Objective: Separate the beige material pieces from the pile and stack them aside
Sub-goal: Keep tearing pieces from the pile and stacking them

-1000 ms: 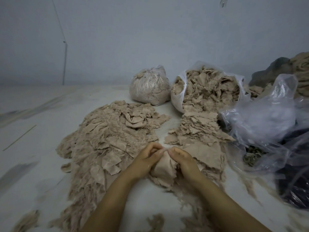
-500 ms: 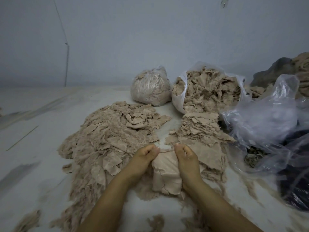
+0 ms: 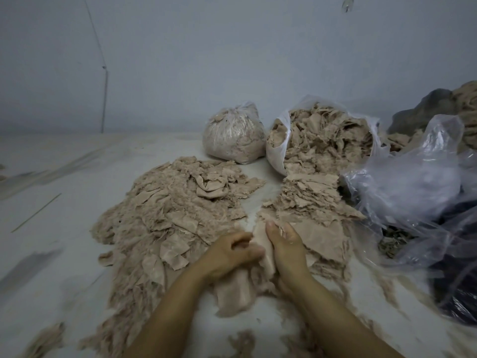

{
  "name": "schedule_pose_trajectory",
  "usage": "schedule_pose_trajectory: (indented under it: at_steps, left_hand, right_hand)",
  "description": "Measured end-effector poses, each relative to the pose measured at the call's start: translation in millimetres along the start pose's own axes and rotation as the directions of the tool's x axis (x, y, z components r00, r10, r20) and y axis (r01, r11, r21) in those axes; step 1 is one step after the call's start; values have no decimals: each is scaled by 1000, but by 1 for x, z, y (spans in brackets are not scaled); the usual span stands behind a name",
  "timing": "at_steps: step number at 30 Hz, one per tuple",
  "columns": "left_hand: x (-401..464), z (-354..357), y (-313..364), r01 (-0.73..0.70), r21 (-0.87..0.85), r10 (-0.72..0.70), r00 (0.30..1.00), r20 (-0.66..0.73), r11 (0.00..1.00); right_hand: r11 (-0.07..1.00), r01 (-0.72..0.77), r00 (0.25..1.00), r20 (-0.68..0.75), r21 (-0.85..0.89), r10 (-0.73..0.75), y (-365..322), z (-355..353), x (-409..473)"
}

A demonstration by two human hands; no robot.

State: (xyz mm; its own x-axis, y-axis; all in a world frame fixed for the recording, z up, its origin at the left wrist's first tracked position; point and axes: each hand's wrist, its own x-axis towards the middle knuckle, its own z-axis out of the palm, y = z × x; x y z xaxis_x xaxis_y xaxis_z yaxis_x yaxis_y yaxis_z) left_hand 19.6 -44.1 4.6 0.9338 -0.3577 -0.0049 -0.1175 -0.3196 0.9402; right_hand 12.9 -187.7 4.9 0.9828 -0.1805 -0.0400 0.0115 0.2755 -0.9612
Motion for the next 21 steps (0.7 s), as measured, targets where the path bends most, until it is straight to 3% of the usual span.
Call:
schedule_pose_trajectory:
  at_steps: [2, 4, 6, 8, 9, 13, 16, 21]
  left_hand:
    - [0, 8, -4, -22, -88, 19, 999, -44, 996]
    - [1, 6, -6, -29, -139, -5, 971, -241, 990]
    - [3, -1, -7, -34, -85, -7, 897, -441, 996]
    - [4, -5, -6, -57, -11, 43, 847, -529, 998]
    - [4, -4, -4, -83, -4, 69, 858, -509, 997]
    - [7, 21, 6, -103, -170, 67, 976, -209, 980]
    - [7, 34, 2, -177, -180, 121, 952, -281, 968]
    - [9, 25, -2, -167, -109, 109, 906, -409, 980]
  right_hand:
    - [999, 42, 997, -64, -33, -44, 1, 3, 2]
    - [988, 124, 980, -146, -89, -136, 1, -2, 4]
    - [980, 171, 960, -205, -102, -189, 1, -6, 5]
    - [984, 160, 961, -217, -78, -173, 2, -6, 6]
    - [987, 150, 967, -197, -64, -160, 3, -4, 6]
    - [988, 148, 984, -91, -48, -152, 3, 12, 0]
    - [978, 207, 967, -144, -33, -209, 2, 7, 3]
    - [977, 211, 942, -271, 14, -199, 8, 0, 5]
